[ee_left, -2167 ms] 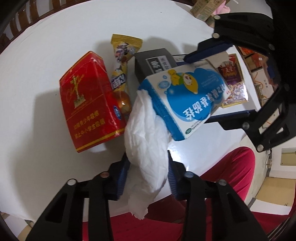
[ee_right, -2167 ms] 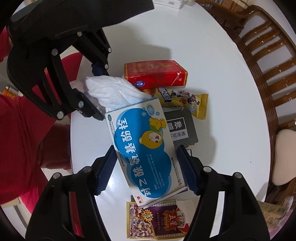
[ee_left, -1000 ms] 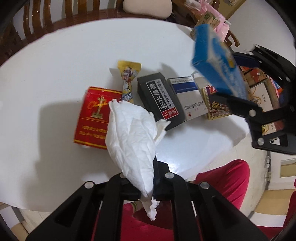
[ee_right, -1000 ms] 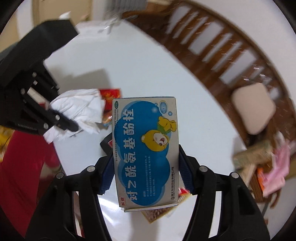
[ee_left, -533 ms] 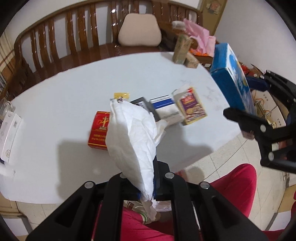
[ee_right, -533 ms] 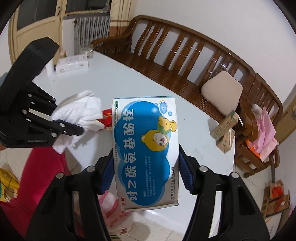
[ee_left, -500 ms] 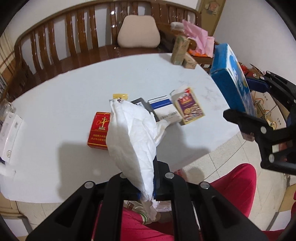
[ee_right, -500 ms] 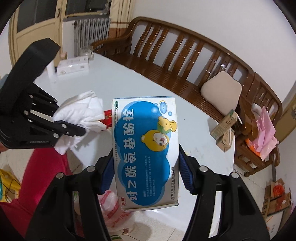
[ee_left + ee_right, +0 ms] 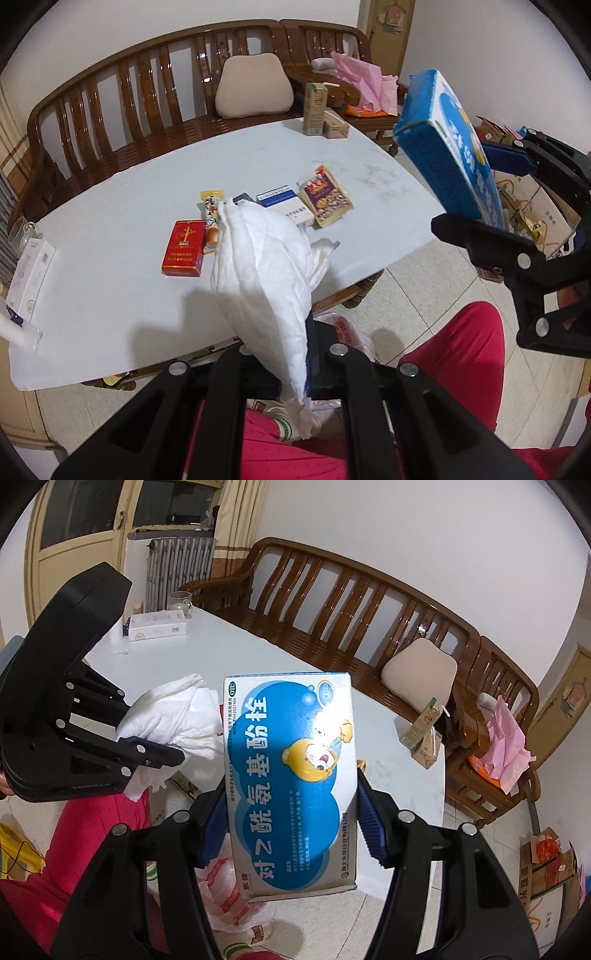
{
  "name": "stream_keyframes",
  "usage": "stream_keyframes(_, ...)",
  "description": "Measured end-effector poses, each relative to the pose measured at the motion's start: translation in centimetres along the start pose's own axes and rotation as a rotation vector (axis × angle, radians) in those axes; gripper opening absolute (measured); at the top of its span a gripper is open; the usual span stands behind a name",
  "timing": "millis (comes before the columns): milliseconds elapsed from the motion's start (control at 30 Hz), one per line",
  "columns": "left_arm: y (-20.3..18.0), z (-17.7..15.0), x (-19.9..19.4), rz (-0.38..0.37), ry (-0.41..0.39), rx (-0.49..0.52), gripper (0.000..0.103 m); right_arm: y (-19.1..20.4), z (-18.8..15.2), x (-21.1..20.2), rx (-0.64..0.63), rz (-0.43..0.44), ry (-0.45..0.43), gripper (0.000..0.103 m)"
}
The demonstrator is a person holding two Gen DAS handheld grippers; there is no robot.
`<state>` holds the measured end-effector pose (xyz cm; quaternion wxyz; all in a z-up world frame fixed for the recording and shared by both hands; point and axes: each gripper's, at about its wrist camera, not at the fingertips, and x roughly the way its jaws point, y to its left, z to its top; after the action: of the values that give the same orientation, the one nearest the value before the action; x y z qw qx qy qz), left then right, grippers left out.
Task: Collect trash
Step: 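Carry the tissue and blue box down over the plastic trash bag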
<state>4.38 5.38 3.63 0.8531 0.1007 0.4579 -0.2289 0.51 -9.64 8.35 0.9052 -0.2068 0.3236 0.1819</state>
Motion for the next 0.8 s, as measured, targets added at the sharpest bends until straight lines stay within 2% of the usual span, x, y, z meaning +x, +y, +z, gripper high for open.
stream_keyframes(400,-4.1,-3.7,-0.6,-0.017,-0.018,0.060,0.008,1.8,-4.6,-2.3,0.042,0.000,0.004,0.060)
stream_keyframes(800,-5.8,-6.0,0.6,-0.039,0.006,0.091,0.008,2.4,-8.1,-1.7,0.095,-0.023,0.046,0.060)
